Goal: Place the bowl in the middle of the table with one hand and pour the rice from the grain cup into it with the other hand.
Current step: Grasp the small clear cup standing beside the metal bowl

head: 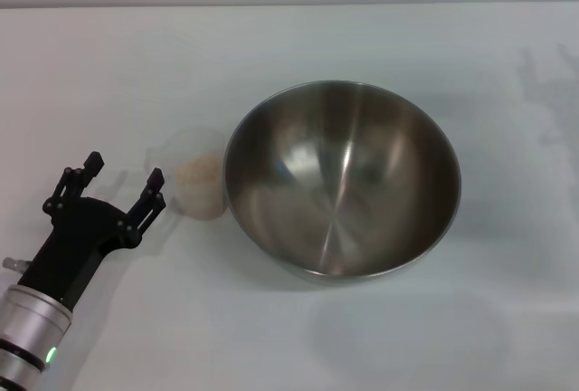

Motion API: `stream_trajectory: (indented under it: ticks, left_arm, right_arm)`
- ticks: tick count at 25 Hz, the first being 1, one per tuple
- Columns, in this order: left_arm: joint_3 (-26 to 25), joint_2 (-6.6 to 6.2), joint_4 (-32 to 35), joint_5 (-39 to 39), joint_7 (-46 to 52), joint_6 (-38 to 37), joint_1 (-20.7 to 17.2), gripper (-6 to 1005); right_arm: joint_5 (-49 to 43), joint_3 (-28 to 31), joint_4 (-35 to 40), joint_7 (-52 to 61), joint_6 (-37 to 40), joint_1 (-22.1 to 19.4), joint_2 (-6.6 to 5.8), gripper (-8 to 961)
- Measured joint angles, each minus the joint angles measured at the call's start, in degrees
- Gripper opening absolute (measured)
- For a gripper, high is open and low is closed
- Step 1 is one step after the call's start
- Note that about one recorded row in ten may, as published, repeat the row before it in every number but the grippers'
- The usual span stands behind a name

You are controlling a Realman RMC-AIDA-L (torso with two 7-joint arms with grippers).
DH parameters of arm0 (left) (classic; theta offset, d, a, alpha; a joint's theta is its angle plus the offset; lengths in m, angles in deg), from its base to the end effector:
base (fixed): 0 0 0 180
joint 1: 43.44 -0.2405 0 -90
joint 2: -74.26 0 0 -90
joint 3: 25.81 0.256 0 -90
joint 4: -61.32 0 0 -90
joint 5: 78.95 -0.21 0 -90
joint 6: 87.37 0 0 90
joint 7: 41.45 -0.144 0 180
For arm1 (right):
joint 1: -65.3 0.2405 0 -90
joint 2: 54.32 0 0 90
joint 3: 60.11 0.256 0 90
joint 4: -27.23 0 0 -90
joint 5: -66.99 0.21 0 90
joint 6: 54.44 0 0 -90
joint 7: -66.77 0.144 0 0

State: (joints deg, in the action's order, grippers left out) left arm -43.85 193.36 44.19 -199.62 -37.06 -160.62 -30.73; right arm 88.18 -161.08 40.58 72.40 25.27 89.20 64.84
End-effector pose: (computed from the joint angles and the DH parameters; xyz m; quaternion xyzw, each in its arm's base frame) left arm -0.3247 0.2337 -0.0761 -0.7714 -0.2338 -0.3007 0.5098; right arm 0.2933 0.3371 0.0324 -0.6363 0.1046 0.3857 0.6598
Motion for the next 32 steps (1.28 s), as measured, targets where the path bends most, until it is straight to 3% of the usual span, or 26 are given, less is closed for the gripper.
stream_trajectory:
  ticks: [32]
  left_arm:
    - [-2.16,-0.07,0.75,0.45,-1.49,5.22,3.83,828]
  right_arm:
    - [-0.03,0.0,-1.49,0.75,-0.03,0.29,-0.07,507]
